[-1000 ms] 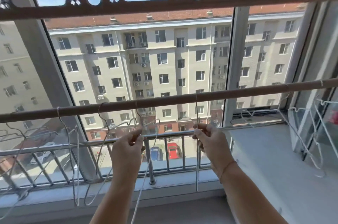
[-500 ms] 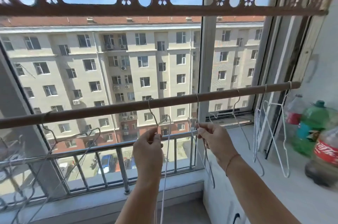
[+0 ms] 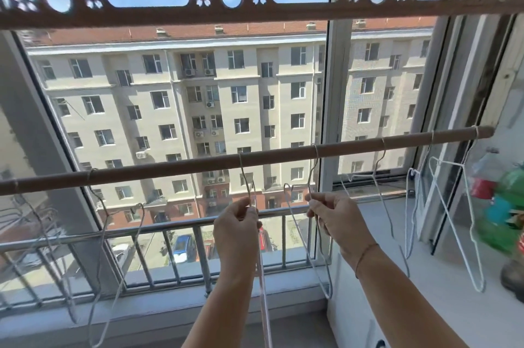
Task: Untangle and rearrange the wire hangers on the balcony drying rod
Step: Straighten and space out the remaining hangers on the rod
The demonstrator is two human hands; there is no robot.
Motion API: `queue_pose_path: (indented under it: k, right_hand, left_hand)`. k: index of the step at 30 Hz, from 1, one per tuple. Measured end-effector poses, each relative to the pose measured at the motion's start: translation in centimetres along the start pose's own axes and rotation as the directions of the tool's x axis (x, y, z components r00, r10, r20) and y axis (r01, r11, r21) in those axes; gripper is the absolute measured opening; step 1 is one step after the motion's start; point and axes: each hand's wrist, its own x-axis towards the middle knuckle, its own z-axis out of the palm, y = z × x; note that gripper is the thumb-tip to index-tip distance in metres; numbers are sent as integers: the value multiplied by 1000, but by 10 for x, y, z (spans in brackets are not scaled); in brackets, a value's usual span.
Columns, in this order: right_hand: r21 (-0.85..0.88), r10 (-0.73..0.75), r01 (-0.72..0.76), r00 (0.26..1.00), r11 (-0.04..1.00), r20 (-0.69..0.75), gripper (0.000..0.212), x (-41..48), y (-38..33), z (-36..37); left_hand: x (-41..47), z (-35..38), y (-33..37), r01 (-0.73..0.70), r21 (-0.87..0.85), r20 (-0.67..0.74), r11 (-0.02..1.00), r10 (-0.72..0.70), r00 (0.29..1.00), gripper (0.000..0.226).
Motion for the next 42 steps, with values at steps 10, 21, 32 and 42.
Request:
queue_pose_path:
  k: [10, 21, 32, 42]
  right_hand:
    - [-183, -82, 60, 990, 981, -114, 32, -4, -6, -14]
    - [-163, -379, 376, 925, 912, 10, 15, -62, -62, 64]
    - [-123, -284, 326, 919, 937, 273, 7, -104, -72, 225]
    - [-281, -200, 246, 963, 928, 183, 19, -113, -55, 302]
  left_hand:
    - [-4, -2, 2, -46, 59, 1, 997, 46, 999, 22]
    - [-2, -106, 14, -110, 75, -184, 991, 122, 975, 34]
    - [43, -268, 4, -146, 242, -301, 959, 217, 929, 28]
    - [83, -343, -14, -127, 312, -322, 942, 231, 918, 21]
